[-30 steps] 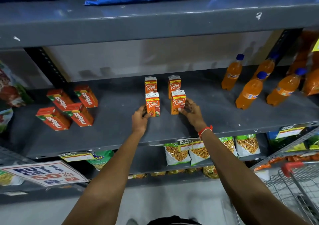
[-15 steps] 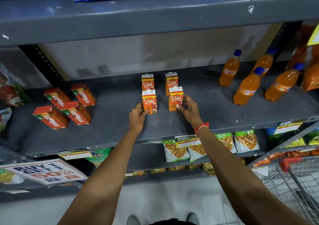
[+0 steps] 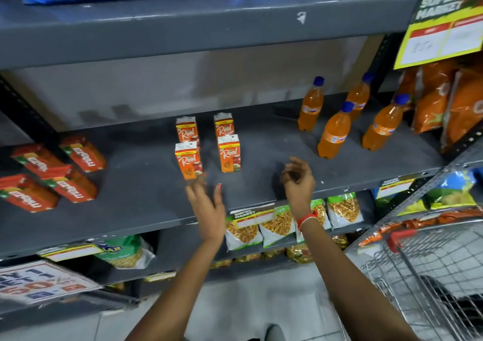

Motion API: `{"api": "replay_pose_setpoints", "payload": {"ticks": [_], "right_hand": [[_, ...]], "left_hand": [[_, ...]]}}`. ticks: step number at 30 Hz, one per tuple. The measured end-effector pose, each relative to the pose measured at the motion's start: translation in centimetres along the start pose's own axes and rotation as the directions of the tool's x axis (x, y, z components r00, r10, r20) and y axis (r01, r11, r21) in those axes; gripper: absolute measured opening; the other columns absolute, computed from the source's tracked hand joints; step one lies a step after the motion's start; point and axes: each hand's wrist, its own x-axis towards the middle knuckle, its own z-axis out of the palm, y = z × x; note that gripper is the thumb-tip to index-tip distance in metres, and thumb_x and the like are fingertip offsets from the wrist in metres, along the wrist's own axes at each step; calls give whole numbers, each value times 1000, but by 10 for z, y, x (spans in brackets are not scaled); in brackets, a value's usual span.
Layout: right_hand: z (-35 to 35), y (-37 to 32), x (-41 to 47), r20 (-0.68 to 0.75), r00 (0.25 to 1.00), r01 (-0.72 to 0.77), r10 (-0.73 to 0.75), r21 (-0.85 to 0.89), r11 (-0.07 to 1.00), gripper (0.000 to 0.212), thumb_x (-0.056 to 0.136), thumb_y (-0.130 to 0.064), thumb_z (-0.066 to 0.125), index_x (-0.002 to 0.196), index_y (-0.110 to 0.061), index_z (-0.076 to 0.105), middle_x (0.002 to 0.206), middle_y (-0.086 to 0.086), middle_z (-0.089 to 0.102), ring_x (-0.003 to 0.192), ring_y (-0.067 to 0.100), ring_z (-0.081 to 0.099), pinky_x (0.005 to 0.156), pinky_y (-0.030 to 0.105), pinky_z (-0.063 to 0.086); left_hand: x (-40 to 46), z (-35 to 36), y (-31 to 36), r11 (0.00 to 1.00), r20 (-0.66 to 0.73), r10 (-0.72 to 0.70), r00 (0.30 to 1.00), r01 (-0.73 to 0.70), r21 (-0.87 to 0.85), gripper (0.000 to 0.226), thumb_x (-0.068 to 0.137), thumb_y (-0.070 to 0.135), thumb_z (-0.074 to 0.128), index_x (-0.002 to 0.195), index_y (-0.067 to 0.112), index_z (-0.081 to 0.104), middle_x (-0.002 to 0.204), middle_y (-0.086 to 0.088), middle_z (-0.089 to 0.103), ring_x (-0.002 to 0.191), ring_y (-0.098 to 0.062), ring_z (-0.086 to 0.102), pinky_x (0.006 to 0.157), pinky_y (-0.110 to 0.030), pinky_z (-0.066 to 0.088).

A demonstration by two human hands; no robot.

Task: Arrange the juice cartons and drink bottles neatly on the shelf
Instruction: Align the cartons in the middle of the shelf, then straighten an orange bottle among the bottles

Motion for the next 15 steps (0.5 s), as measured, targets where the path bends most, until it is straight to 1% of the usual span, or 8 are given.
{"api": "replay_pose_setpoints", "payload": {"ticks": [2, 5, 7, 9, 11, 12, 13, 15], "right_hand": [[-25, 1, 12, -138, 990, 0, 10, 76, 997, 33, 80, 14, 48, 97, -14, 54, 76, 0, 54, 70, 7, 53, 70, 24, 46], [-62, -1, 40, -250, 968, 14, 5, 72, 997, 31, 80, 15, 48, 98, -10, 49, 72, -4, 48, 60, -8, 54, 58, 9, 45], [-87, -7, 65, -261, 964, -27, 48, 84, 996, 35, 78, 16, 50, 101, -10, 45, 73, -3, 47, 63, -6, 52, 63, 12, 45], [-101, -7, 85, -162, 982, -82, 94, 76, 994, 45, 75, 19, 51, 112, -6, 43, 89, 6, 52, 84, 10, 53, 79, 27, 46], [-110, -4, 99, -49, 998, -45, 41, -71, 996, 62, 74, 17, 57, 129, -2, 36, 127, 19, 48, 119, 28, 46, 101, 42, 41], [-113, -2, 105, 7, 1000, -4, 6, -139, 990, 68, 74, 14, 59, 134, -3, 31, 140, 20, 39, 130, 30, 38, 108, 45, 36], [-114, -3, 106, 67, 997, 34, -22, -168, 985, 71, 75, 13, 60, 137, -2, 28, 145, 20, 33, 134, 30, 33, 111, 46, 32], [-117, -9, 108, 173, 984, 69, -42, -154, 986, 67, 78, 13, 57, 137, -1, 27, 144, 21, 35, 133, 29, 34, 109, 44, 33]], "left_hand": [[-10, 28, 20, 996, 101, 63, 993, -56, -67, 25, 92, 19, 48, 116, 13, 48, 105, -4, 39, 93, -29, 52, 87, -39, 45], [-12, 76, 38, 984, 262, 138, 955, -103, -142, 21, 93, 16, 46, 112, 11, 53, 99, -2, 43, 89, -23, 52, 84, -35, 45], [-8, 118, 52, 982, 364, 138, 921, -80, -169, 22, 92, 8, 48, 113, 9, 53, 103, -10, 51, 91, -21, 54, 82, -27, 43], [0, 158, 62, 984, 479, 40, 877, 50, -174, 31, 91, 1, 48, 121, 2, 48, 121, -22, 53, 106, -25, 54, 80, -14, 41], [5, 195, 74, 956, 594, -80, 801, 230, -183, 44, 89, -6, 46, 132, -4, 35, 141, -23, 38, 128, -31, 40, 80, -1, 36], [6, 209, 77, 949, 640, -110, 760, 272, -160, 51, 89, -7, 46, 136, -3, 28, 147, -19, 30, 134, -31, 31, 85, -2, 33], [7, 221, 76, 951, 677, -125, 726, 281, -126, 56, 89, -5, 47, 140, 1, 23, 149, -15, 25, 137, -29, 27, 94, -9, 30], [8, 237, 75, 965, 728, -130, 673, 256, -64, 61, 90, 1, 49, 143, 9, 20, 149, -10, 28, 136, -26, 28, 104, -27, 27]]}}
